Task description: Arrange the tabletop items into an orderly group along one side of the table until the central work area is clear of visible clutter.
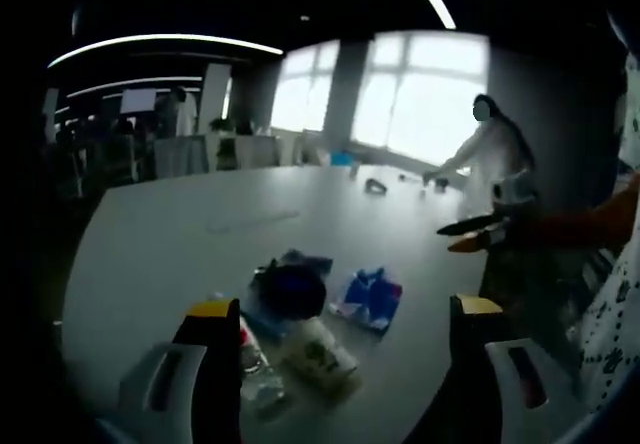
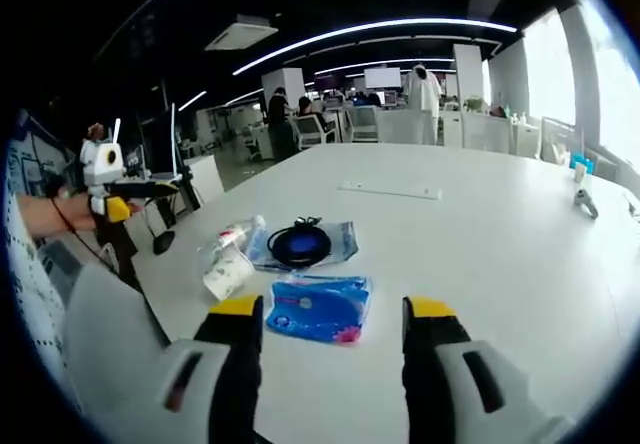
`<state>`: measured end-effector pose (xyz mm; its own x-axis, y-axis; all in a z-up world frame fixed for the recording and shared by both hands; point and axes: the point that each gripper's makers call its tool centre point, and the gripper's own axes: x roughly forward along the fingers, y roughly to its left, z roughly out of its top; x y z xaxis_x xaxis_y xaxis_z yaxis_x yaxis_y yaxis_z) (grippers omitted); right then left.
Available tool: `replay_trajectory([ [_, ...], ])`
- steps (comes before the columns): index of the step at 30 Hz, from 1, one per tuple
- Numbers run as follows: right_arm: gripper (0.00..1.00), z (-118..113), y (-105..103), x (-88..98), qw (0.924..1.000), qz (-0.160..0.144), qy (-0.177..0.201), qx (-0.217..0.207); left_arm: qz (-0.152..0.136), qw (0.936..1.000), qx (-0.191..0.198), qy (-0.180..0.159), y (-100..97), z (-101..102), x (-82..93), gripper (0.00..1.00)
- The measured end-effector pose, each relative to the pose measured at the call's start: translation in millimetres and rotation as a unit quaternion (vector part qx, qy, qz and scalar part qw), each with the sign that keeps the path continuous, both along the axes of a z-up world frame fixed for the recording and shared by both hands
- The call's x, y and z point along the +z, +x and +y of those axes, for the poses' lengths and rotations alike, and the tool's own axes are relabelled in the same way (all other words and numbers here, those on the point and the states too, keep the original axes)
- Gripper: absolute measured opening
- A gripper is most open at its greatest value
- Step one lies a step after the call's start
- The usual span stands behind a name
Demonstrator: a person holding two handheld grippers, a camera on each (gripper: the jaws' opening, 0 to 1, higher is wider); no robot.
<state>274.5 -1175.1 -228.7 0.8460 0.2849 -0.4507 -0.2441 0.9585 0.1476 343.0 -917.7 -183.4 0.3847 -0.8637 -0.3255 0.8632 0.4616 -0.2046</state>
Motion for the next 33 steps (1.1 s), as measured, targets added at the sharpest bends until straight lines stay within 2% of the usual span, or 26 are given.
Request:
replay_trajectory([
  [19,0.53,-1.7,6.8,-2.4,1.0,0.001,0.0,-0.002,-0.004,0.9998,-0.018,-0.001,4.0,-28.3,0.2,0.8],
  [33,0.5,-2.2,13.0,-9.3,1.0,0.006,-0.004,-0.005,-0.005,0.9991,-0.039,0.017,3.6,-63.2,-9.2,0.75],
])
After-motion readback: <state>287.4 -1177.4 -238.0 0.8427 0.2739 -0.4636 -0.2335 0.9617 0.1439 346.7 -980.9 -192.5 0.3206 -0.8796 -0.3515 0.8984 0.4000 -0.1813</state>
